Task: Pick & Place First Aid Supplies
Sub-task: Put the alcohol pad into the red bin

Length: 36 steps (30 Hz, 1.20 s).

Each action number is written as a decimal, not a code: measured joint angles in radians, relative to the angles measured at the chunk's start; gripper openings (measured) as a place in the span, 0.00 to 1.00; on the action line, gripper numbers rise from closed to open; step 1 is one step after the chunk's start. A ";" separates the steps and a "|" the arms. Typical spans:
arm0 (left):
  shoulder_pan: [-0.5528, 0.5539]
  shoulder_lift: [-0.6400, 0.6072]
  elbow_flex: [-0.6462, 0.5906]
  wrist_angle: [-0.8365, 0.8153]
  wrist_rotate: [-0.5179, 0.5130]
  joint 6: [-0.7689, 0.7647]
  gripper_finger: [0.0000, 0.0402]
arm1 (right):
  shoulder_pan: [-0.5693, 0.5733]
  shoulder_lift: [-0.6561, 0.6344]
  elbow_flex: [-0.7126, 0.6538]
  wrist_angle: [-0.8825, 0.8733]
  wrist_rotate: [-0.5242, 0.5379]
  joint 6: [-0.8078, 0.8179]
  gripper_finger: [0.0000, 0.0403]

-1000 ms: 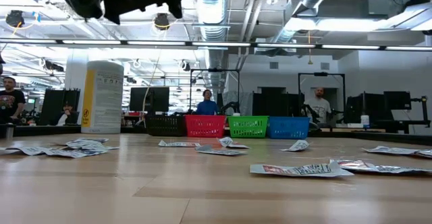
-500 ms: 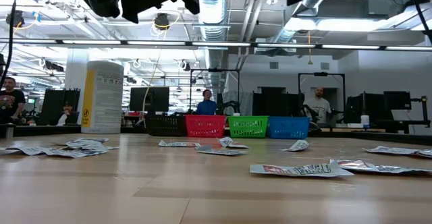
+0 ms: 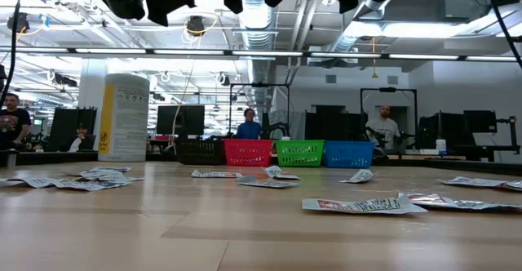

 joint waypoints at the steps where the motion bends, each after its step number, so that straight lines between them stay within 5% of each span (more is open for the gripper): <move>1: 0.000 0.000 0.000 0.000 0.000 -0.001 0.25 | -0.004 -0.001 0.000 0.003 0.000 0.000 0.00; 20: 0.009 0.000 0.000 -0.008 0.017 -0.021 0.24 | -0.032 -0.001 0.000 0.000 0.032 -0.003 0.00; 30: 0.037 -0.001 -0.001 -0.012 0.009 0.000 0.02 | -0.032 -0.001 0.000 -0.002 0.035 0.005 0.00; 36: 0.054 -0.001 -0.001 -0.013 0.011 0.000 0.02 | -0.032 -0.001 0.000 -0.006 0.040 0.007 0.00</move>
